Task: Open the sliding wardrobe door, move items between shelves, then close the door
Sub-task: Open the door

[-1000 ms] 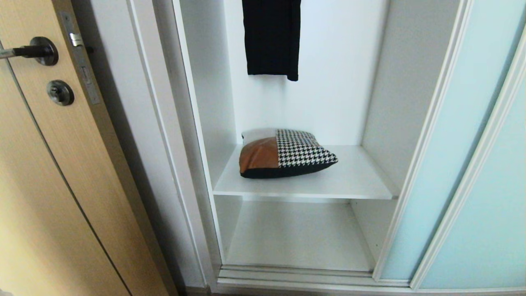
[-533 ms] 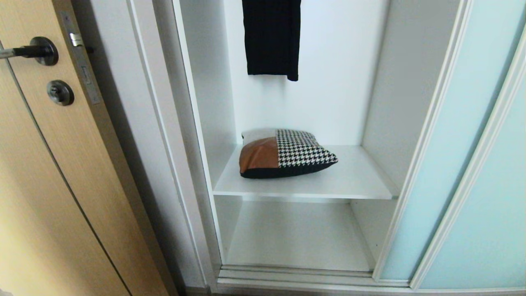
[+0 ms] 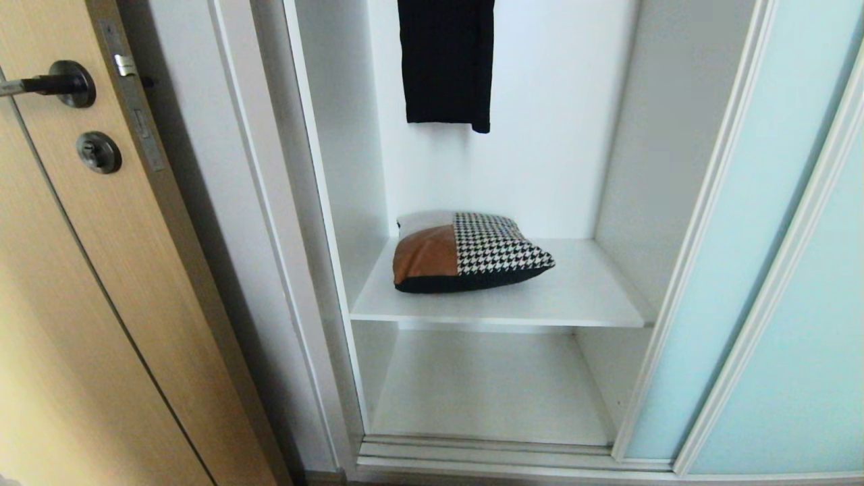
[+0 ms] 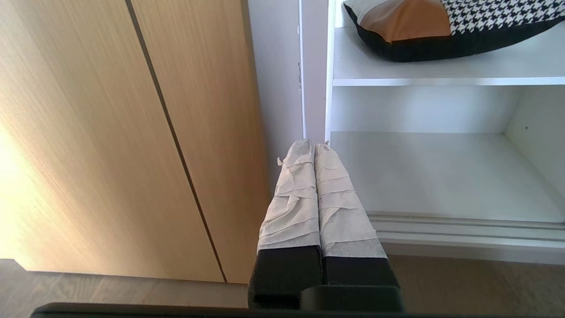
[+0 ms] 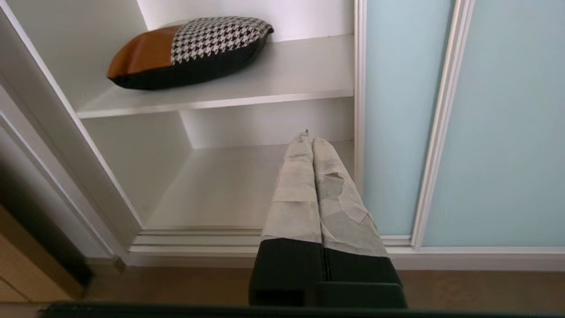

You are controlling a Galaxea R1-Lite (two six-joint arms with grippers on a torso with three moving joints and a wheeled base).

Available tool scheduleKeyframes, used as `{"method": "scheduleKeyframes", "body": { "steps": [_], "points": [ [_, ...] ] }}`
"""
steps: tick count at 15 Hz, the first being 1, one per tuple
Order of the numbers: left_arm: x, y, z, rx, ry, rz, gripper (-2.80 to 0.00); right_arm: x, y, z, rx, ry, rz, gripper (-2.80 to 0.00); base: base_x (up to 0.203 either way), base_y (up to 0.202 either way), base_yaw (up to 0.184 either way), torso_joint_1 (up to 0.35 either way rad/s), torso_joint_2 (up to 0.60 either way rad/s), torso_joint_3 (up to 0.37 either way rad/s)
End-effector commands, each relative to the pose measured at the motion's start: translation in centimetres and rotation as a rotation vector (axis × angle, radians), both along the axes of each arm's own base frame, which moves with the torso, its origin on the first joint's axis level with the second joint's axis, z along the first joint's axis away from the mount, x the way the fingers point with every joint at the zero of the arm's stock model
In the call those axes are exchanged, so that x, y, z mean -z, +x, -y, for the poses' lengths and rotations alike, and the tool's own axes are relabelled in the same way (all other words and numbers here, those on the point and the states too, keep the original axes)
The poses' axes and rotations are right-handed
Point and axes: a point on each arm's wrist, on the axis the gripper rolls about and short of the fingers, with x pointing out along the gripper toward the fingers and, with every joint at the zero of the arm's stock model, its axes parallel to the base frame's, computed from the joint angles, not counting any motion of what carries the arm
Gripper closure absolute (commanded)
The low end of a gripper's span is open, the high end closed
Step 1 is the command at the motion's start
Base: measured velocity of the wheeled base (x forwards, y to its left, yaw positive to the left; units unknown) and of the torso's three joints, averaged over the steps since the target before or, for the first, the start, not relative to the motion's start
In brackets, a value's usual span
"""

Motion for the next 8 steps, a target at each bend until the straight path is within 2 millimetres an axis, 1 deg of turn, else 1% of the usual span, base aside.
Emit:
{"method": "scheduleKeyframes", "body": {
  "steps": [1, 3, 4, 6, 8],
  "points": [
    [0.04, 0.02, 0.0, 0.0, 0.001, -0.003, 0.0, 0.01, -0.01, 0.0, -0.003, 0.008, 0.0, 0.0, 0.0, 0.0, 0.0, 0.0, 0.0, 0.0],
    [0.04, 0.02, 0.0, 0.0, 0.001, -0.003, 0.0, -0.04, -0.01, 0.01, 0.003, -0.004, 0.005, 0.0, 0.0, 0.0, 0.0, 0.0, 0.0, 0.0],
    [0.04, 0.02, 0.0, 0.0, 0.001, -0.003, 0.0, -0.07, -0.01, 0.01, 0.005, -0.054, 0.008, 0.0, 0.0, 0.0, 0.0, 0.0, 0.0, 0.0],
    [0.04, 0.02, 0.0, 0.0, 0.001, -0.003, 0.0, 0.28, -0.01, 0.0, 0.005, -0.21, -0.027, 0.0, 0.0, 0.0, 0.0, 0.0, 0.0, 0.0],
    [0.04, 0.02, 0.0, 0.0, 0.001, -0.003, 0.0, 0.36, -0.05, -0.09, -0.038, -0.273, -0.039, 0.0, 0.0, 0.0, 0.0, 0.0, 0.0, 0.0]
  ]
}}
